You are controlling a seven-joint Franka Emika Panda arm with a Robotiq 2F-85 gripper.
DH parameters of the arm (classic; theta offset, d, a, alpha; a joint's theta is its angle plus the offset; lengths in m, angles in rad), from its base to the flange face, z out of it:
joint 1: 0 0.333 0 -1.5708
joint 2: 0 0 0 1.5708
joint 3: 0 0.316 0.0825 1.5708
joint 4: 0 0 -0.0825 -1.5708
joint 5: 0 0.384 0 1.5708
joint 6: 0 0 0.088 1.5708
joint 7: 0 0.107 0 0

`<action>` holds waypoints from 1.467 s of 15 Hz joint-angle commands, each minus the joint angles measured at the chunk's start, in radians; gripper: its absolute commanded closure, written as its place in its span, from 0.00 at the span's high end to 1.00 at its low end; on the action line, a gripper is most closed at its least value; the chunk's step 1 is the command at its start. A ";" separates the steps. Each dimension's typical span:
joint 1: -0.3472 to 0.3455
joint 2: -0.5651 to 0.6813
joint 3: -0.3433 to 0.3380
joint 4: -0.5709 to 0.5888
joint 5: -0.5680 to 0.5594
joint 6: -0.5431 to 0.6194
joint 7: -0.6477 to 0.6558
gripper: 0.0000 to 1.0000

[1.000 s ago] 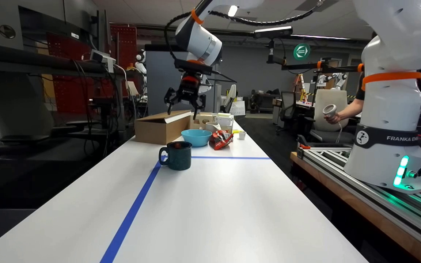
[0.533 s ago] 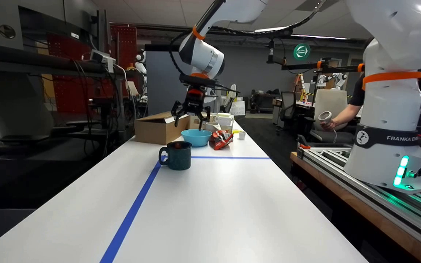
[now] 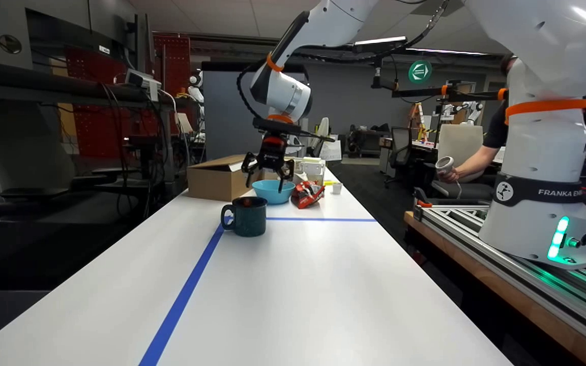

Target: Remove the marker from the cup and put it on the table

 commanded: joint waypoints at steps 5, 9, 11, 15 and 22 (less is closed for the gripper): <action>-0.054 0.089 0.022 0.159 0.039 -0.025 -0.002 1.00; -0.062 0.130 0.041 0.209 0.045 -0.031 0.001 1.00; -0.061 0.147 0.051 0.227 0.047 -0.034 0.003 1.00; -0.064 0.172 0.071 0.258 0.050 -0.056 0.011 1.00; -0.046 0.163 0.058 0.237 0.031 -0.034 0.001 1.00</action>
